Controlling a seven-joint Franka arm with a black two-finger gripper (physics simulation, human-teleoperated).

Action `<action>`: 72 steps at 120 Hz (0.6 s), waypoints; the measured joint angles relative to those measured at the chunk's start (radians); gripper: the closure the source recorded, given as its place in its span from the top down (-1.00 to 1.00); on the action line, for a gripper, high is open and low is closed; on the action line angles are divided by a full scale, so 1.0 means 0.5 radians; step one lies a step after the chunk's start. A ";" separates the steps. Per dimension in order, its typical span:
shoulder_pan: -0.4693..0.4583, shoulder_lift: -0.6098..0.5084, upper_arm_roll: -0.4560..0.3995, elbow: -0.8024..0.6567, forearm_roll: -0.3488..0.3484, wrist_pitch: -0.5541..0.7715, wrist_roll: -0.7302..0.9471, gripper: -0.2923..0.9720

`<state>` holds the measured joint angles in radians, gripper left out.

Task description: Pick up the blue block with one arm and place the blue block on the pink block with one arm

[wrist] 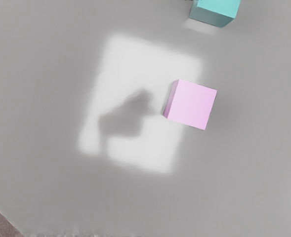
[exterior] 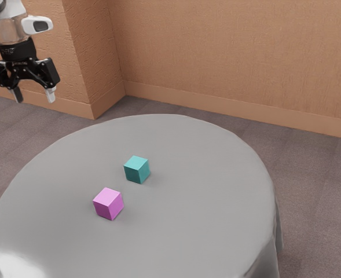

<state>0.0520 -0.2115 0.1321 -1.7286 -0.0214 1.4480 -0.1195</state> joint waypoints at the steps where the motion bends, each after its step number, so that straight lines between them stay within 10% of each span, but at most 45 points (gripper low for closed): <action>1: 0.000 0.000 0.000 0.000 0.003 -0.001 -0.016 0.54; 26: -0.084 0.077 -0.039 0.024 0.036 -0.004 -0.350 0.54; 72: -0.130 1.195 -0.137 0.457 0.046 0.528 -0.454 0.54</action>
<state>-0.0132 0.3861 0.0635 -1.5002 0.0018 1.7121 -0.3463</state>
